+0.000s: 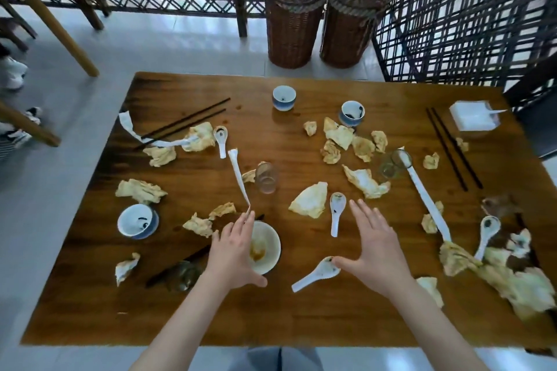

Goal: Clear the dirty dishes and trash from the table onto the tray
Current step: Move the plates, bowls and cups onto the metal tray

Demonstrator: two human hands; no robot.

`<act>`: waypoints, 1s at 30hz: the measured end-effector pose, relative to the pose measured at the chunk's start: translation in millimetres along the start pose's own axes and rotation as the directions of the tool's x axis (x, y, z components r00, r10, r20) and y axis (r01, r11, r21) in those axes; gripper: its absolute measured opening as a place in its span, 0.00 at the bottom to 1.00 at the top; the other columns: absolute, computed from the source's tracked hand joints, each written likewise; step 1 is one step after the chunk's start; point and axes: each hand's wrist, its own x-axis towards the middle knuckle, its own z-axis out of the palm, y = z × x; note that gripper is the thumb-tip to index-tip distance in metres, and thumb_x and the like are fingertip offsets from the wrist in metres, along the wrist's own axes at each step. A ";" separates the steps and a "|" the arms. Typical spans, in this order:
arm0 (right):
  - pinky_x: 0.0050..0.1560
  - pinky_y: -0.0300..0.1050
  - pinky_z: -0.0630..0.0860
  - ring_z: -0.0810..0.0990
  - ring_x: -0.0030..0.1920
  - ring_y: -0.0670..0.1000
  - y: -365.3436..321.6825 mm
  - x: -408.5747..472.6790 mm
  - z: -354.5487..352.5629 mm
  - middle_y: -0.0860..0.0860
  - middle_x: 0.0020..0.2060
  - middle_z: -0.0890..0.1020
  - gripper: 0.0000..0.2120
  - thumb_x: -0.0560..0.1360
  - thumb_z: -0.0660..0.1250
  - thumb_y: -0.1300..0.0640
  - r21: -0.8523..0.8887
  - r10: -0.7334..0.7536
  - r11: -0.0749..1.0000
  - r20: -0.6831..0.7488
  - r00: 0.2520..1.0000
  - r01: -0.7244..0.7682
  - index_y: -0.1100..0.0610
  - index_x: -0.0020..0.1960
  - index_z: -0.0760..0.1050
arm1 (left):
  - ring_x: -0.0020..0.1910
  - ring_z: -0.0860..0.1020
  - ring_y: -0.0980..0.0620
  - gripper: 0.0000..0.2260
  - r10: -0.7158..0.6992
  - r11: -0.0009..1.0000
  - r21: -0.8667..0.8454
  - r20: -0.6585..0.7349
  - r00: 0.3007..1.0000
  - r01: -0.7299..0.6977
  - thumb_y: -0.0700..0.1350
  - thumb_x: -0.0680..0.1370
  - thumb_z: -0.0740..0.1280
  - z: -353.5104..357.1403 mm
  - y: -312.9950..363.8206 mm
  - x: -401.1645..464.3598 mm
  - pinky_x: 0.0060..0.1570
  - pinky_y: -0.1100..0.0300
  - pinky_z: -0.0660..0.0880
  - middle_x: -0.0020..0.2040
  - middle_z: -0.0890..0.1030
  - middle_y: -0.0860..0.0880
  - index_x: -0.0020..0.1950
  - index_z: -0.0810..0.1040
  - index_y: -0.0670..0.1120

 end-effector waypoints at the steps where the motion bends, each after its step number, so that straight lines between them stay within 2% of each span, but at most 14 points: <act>1: 0.74 0.56 0.55 0.44 0.76 0.51 -0.9 -0.7 -0.7 0.45 0.76 0.47 0.54 0.63 0.71 0.34 -0.003 0.002 1.000 0.002 1.000 -0.002 0.46 0.76 0.41 | 0.76 0.52 0.45 0.62 0.009 1.000 0.005 0.009 1.000 -0.009 0.67 0.57 0.76 1.3 1.3 2.8 0.72 0.42 0.54 0.78 0.46 0.51 0.76 0.37 0.53; 6: 0.74 0.56 0.54 0.45 0.76 0.51 -2.4 -4.1 -0.3 0.45 0.76 0.48 0.53 0.64 0.71 0.35 0.006 0.034 0.999 0.006 0.999 -0.034 0.45 0.76 0.42 | 0.75 0.53 0.45 0.60 0.046 0.999 0.006 0.009 0.999 -0.046 0.65 0.57 0.77 7.4 4.0 8.4 0.72 0.44 0.54 0.78 0.49 0.51 0.76 0.41 0.52; 15: 0.73 0.56 0.55 0.46 0.76 0.51 3.6 -7.6 5.4 0.44 0.76 0.48 0.52 0.64 0.71 0.35 0.048 0.043 0.998 0.008 0.999 -0.043 0.46 0.76 0.42 | 0.74 0.56 0.46 0.56 0.099 0.994 -0.043 -0.058 0.993 -0.101 0.60 0.59 0.77 6.4 1.8 2.0 0.71 0.51 0.60 0.76 0.56 0.49 0.77 0.45 0.50; 20: 0.73 0.54 0.56 0.48 0.76 0.50 4.0 -1.3 1.2 0.44 0.76 0.50 0.48 0.68 0.71 0.39 0.113 0.055 0.992 0.007 0.998 -0.055 0.46 0.76 0.44 | 0.73 0.57 0.46 0.56 0.160 0.983 -0.073 -0.118 0.980 -0.169 0.60 0.59 0.76 -10.8 11.0 -0.3 0.70 0.53 0.61 0.75 0.57 0.49 0.76 0.46 0.50; 25: 0.71 0.49 0.61 0.56 0.74 0.49 -6.1 11.8 -5.1 0.44 0.75 0.57 0.44 0.70 0.72 0.46 0.183 0.019 0.983 0.041 0.999 -0.026 0.45 0.76 0.47 | 0.71 0.58 0.47 0.55 0.268 0.955 -0.074 -0.195 0.944 -0.286 0.60 0.59 0.76 -41.3 31.0 4.1 0.69 0.56 0.60 0.74 0.57 0.50 0.76 0.45 0.51; 30: 0.65 0.48 0.70 0.67 0.69 0.49 -6.3 28.2 -12.9 0.45 0.70 0.68 0.35 0.73 0.70 0.53 0.401 0.040 0.911 0.145 0.989 -0.095 0.44 0.74 0.57 | 0.70 0.59 0.48 0.57 0.342 0.928 -0.064 -0.247 0.907 -0.367 0.61 0.57 0.76 -61.7 47.9 11.3 0.68 0.56 0.62 0.74 0.58 0.50 0.75 0.44 0.53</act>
